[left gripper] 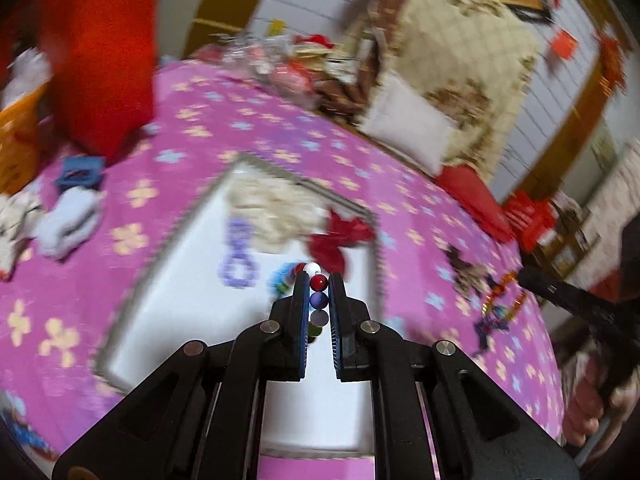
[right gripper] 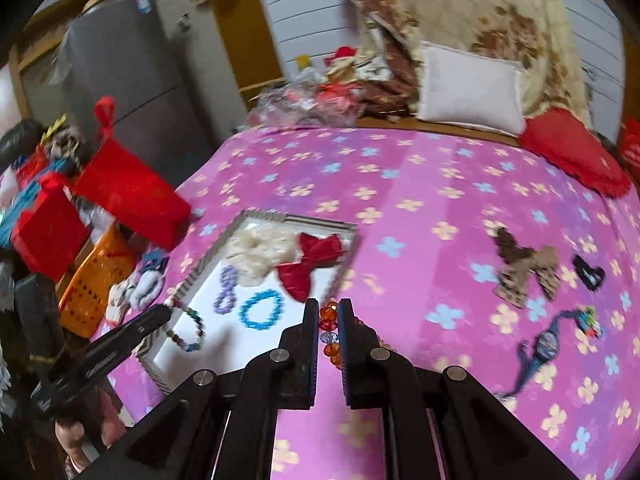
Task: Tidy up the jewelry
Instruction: 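Carry both bracelets into the white tray and open both tools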
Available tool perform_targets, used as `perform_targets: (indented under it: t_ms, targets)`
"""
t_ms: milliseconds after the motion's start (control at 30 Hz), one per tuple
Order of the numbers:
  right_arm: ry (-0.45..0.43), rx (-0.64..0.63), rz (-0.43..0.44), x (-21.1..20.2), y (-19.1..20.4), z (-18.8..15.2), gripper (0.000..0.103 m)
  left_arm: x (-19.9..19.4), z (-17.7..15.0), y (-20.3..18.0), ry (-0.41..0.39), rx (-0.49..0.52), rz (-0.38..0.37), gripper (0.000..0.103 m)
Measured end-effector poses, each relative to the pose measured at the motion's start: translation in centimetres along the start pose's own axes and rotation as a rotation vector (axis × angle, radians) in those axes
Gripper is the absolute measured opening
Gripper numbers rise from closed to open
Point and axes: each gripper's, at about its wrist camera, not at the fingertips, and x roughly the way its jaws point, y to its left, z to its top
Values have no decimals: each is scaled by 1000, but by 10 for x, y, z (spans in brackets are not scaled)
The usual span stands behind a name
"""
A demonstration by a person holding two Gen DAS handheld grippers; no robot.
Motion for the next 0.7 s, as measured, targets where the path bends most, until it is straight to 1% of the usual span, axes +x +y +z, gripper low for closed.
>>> perform_targets:
  t_ms: [67, 167, 367, 467, 533, 700]
  targets:
    - [17, -30, 14, 12, 20, 2, 9, 7, 2, 20, 25, -49, 52, 8]
    - [52, -70, 34, 34, 50, 2, 9, 18, 1, 42, 72, -108, 83, 8]
    - [131, -159, 76, 82, 113, -10, 9, 32, 0, 66, 106, -183, 152, 8]
    - [152, -155, 102, 96, 124, -17, 9, 38, -2, 76, 122, -218, 163, 8]
    - [165, -152, 102, 103, 124, -22, 9, 40, -3, 80, 128, -232, 167, 8]
    - [230, -162, 17, 130, 107, -41, 9, 42, -3, 85, 137, -254, 166, 8]
